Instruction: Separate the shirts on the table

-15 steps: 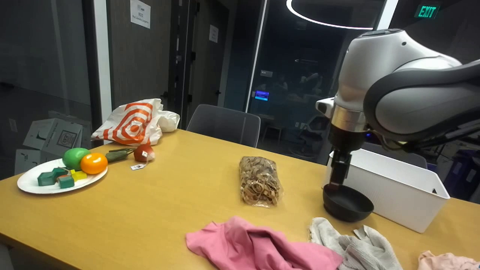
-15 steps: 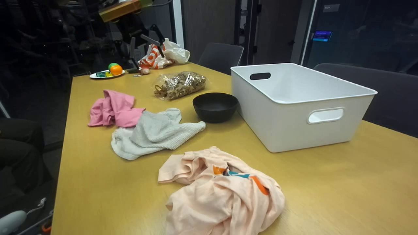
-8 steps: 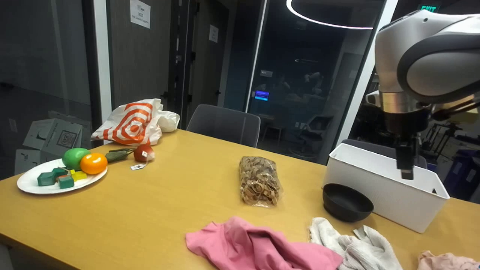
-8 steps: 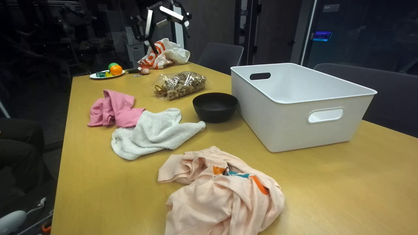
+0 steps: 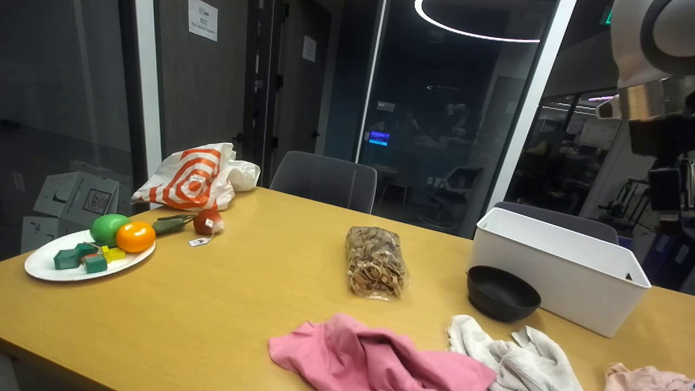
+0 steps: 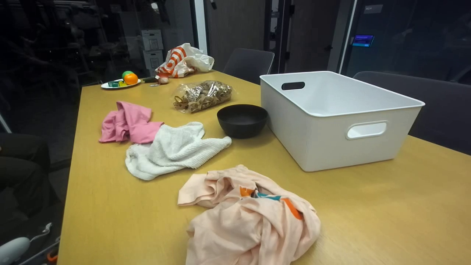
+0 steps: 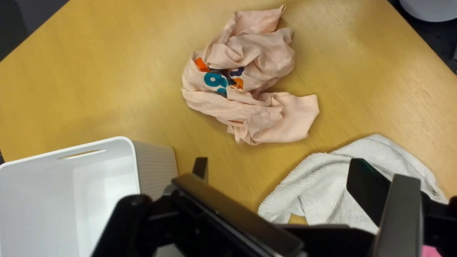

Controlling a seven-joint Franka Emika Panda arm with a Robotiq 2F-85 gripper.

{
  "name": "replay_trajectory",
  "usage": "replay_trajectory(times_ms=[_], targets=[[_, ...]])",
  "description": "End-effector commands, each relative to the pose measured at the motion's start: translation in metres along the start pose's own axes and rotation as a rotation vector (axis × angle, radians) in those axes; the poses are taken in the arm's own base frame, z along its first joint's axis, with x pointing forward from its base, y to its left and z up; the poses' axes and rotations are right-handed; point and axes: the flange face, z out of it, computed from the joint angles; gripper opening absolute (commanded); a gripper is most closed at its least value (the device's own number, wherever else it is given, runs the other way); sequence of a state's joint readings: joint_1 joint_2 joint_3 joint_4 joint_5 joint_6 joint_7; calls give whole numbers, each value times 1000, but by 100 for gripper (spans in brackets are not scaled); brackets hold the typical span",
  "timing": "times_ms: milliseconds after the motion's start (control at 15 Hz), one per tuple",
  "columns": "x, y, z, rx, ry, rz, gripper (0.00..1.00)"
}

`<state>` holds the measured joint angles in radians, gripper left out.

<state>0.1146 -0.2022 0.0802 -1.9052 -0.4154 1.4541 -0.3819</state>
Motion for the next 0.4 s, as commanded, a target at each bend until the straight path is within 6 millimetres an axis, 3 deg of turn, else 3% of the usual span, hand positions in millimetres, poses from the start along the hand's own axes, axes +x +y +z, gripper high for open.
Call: replay_trajectory(times_ms=[0, 333], targets=[[-21, 16, -16, 95, 85, -3, 100], [-19, 16, -8, 96, 69, 5, 100]])
